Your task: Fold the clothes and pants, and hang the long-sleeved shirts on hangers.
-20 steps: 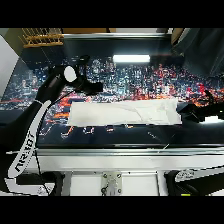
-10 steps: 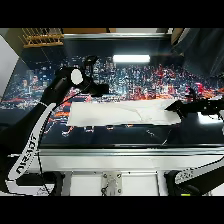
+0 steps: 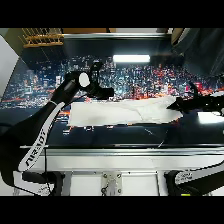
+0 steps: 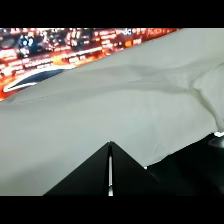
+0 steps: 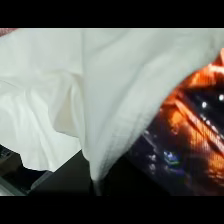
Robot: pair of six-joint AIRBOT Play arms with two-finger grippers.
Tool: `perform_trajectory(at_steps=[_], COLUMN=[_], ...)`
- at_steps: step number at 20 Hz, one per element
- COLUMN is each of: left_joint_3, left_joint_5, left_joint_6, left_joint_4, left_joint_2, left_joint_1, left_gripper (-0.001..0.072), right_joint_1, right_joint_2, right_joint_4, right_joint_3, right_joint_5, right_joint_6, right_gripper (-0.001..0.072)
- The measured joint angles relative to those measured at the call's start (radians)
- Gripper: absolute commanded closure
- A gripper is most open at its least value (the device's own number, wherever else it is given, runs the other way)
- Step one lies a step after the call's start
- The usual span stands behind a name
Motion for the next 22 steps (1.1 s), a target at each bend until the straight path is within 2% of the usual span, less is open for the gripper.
perform_trajectory(at_steps=[5,9,14,22], left_joint_3=[0.008,0.095,0.266,0.433], left_joint_5=[0.114,0.132,0.112,0.014], left_joint_6=[0.043,0.071,0.087,0.085], left_joint_4=[-0.155,-0.226,-0.251,-0.237], left_joint_2=[-0.123,-0.243,-0.393,-0.528], left_joint_1=[-0.049,-0.105,-0.18,-0.22], left_gripper=[0.0699,0.0699,0.0699,0.0699], right_joint_1=[0.05,0.153,0.315,0.477], right_joint_2=[0.142,0.216,0.241,0.246], right_joint_4=[-0.121,-0.209,-0.294,-0.342], right_joint_3=[0.131,0.28,0.435,0.515], right_joint_5=[0.113,0.215,0.298,0.328], right_joint_6=[0.142,0.271,0.388,0.472], right_gripper=[0.0697,0.0697,0.0697,0.0697])
